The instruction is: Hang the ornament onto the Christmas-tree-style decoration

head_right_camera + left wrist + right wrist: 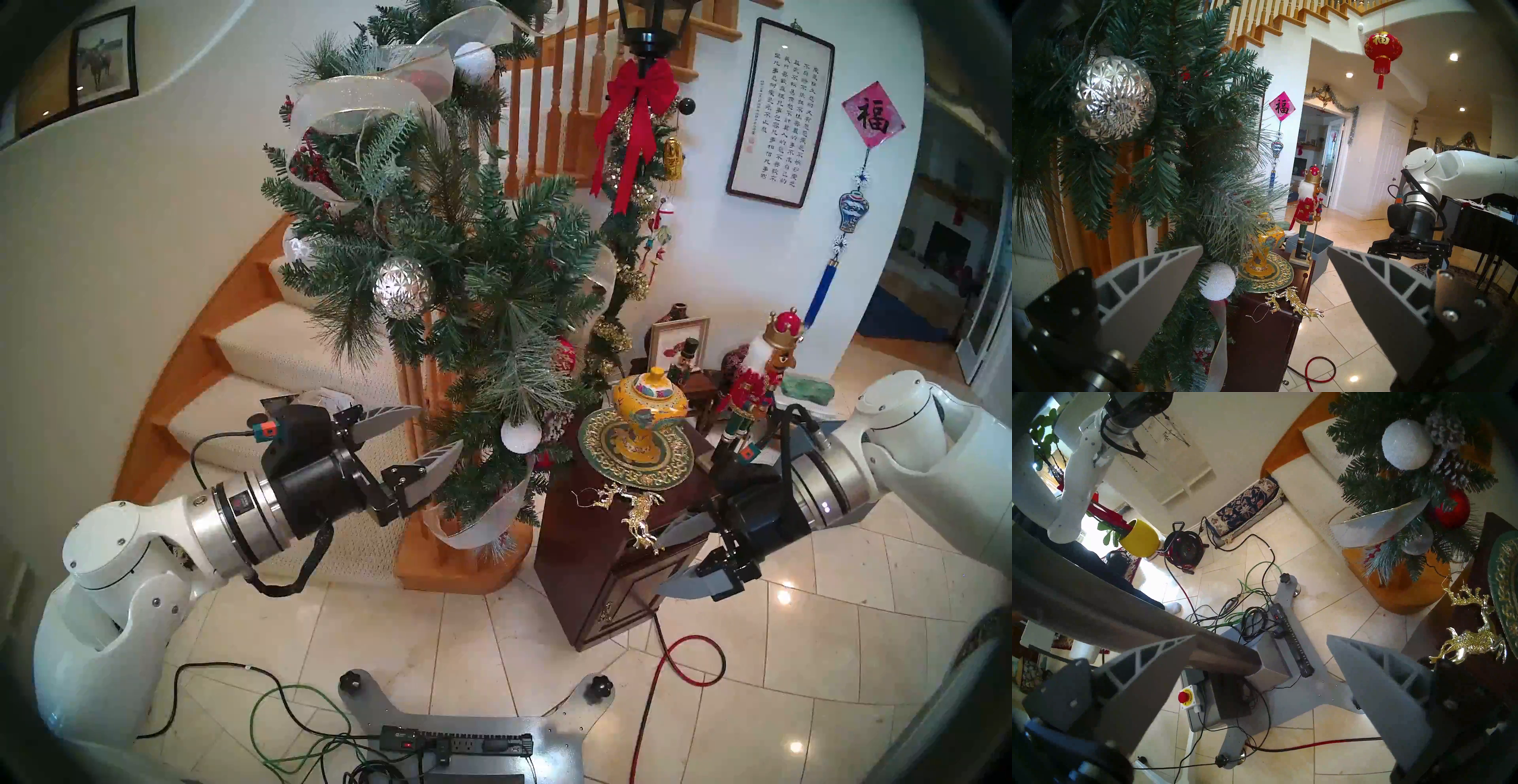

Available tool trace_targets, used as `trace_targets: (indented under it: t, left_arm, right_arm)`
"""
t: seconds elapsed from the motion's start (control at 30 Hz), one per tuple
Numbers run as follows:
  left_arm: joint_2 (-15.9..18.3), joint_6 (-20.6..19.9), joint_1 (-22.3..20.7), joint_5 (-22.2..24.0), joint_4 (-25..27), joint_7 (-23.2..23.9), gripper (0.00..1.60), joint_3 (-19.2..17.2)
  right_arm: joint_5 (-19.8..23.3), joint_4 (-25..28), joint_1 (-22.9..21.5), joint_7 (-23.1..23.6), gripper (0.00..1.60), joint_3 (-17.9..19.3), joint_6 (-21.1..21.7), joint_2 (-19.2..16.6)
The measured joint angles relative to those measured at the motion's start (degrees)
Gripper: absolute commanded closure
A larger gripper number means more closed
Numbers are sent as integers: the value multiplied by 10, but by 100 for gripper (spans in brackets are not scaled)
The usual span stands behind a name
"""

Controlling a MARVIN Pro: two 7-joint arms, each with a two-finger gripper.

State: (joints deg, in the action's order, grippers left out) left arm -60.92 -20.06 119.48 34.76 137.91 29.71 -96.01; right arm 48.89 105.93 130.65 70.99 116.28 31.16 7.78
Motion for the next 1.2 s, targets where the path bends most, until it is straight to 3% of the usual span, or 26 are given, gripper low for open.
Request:
trace_targets:
  t: [0.67, 1.2]
  left_arm:
    - [0, 0, 0, 0, 0, 0, 0, 0]
    - [0, 0, 0, 0, 0, 0, 0, 0]
  right_arm:
    - [14, 15, -50, -13, 0, -51, 18, -7]
    - [-2, 17, -72, -67, 0, -90, 42, -9]
